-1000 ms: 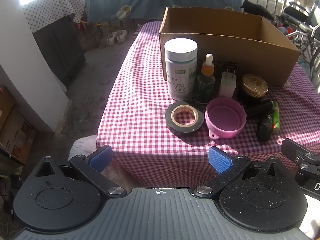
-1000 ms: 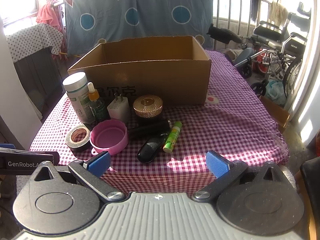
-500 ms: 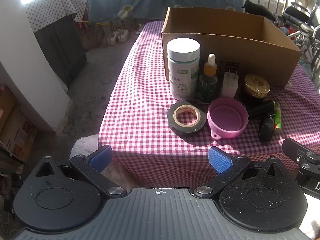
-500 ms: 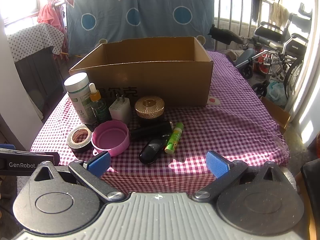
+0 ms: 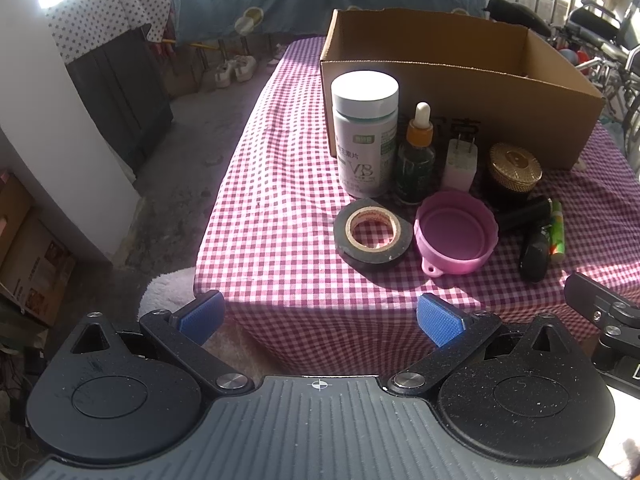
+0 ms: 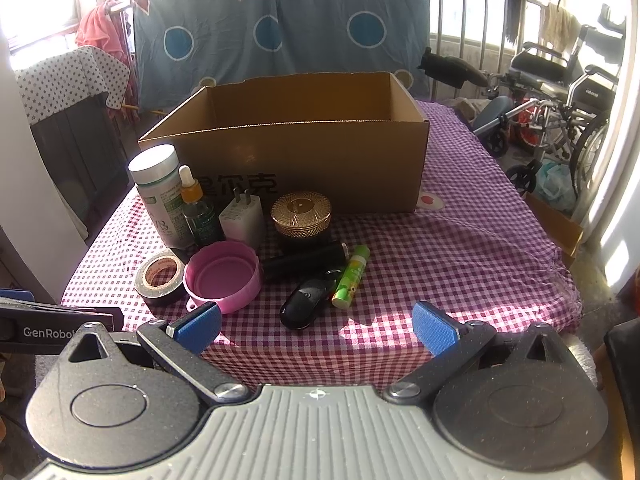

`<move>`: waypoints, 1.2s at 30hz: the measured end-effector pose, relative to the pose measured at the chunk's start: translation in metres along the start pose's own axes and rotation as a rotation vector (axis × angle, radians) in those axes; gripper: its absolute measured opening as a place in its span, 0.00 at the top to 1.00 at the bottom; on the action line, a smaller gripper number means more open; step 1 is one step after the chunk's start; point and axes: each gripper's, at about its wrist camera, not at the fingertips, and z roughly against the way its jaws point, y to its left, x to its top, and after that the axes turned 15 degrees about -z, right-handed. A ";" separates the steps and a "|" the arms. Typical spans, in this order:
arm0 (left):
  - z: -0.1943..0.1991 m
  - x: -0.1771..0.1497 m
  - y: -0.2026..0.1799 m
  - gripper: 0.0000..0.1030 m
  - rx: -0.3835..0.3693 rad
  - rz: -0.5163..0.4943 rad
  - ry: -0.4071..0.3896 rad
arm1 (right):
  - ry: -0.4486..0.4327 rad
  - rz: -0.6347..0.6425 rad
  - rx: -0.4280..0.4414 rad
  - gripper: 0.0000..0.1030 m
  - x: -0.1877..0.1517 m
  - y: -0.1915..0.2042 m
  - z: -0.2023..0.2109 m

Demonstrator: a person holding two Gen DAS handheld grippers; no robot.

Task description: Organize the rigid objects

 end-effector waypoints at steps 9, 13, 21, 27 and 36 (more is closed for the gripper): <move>-0.006 0.000 -0.002 0.01 -0.002 -0.004 0.019 | 0.016 -0.009 0.001 0.00 -0.001 -0.002 -0.005; -0.010 0.000 -0.002 0.01 -0.001 -0.005 0.029 | 0.028 -0.012 0.001 0.00 -0.002 -0.002 -0.009; -0.019 0.003 -0.005 0.01 -0.009 -0.022 0.037 | 0.034 -0.029 -0.007 0.00 -0.002 -0.004 -0.015; -0.019 0.007 -0.015 0.01 -0.079 -0.092 -0.049 | 0.003 -0.087 -0.024 0.00 0.001 -0.021 -0.016; -0.009 0.026 -0.050 0.05 -0.308 -0.270 -0.273 | -0.045 -0.181 -0.008 0.07 0.026 -0.061 -0.027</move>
